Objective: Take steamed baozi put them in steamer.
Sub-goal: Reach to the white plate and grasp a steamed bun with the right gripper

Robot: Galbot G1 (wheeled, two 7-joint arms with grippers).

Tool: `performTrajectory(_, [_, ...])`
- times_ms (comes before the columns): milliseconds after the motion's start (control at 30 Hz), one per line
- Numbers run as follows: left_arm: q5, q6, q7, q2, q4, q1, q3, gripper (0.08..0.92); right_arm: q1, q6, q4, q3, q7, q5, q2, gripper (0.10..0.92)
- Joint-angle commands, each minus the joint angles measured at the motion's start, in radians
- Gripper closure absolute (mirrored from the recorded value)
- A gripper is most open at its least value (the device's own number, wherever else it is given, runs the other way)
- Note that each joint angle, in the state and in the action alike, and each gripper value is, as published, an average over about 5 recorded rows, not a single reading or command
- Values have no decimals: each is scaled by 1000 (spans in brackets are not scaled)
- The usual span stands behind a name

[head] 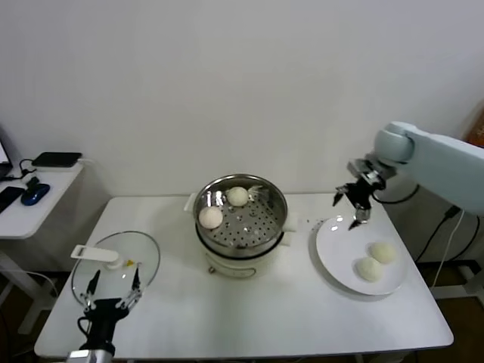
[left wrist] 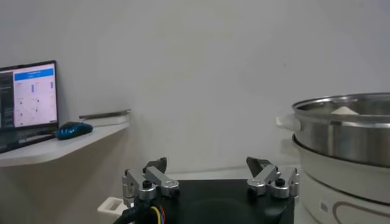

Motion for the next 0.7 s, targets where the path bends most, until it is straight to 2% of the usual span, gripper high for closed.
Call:
performTrajectory(33, [1,1,1,-1,-2,8,3,177,-232,67,37,155,-8,-226,-143,203])
performTrajectory(367, [3,1,2,-5,-9,15,5,177,-383,64,24,255,12,-298,-158,203])
performTrajectory(700, [4,-3,2,-4,2,19,6,177,-450,71,-80,340,45,-358,-87,203])
